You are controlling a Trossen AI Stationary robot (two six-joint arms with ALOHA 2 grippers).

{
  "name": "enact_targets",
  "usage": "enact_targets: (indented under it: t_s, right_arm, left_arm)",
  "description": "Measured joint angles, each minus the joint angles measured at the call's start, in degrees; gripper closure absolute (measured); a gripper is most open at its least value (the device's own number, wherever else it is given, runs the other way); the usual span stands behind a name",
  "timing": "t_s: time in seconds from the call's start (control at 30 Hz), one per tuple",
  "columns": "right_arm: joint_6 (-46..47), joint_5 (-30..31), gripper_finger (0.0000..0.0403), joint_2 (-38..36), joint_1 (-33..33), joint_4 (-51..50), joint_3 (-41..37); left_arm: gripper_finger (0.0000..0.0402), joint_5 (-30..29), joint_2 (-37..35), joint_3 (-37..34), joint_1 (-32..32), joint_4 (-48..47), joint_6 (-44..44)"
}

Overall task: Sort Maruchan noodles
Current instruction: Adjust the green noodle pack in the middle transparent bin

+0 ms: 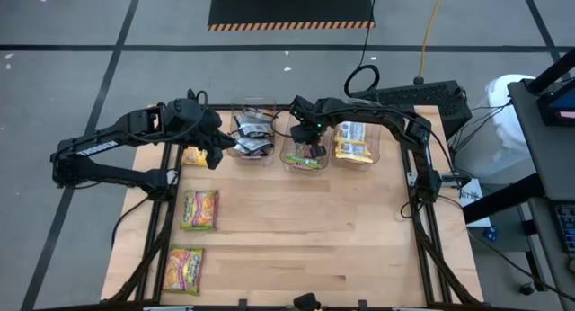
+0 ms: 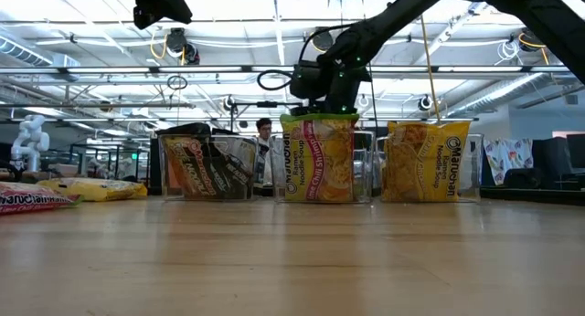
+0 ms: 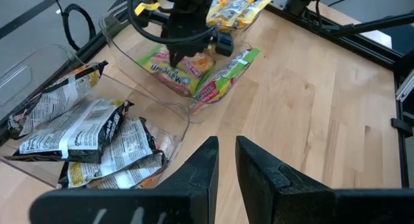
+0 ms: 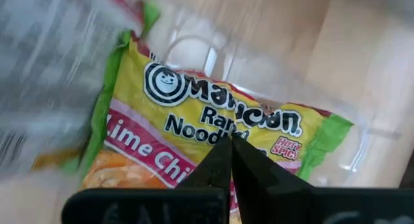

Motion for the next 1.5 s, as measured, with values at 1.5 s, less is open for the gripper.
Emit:
enact_targets:
  t_s: [1.5]
  right_arm:
    - [0.0,-0.3,0.0403,-2.5,1.0,-16.0,10.3]
  left_arm:
    - [0.0344,0.0,0.0,0.0,0.0,0.0,0.3]
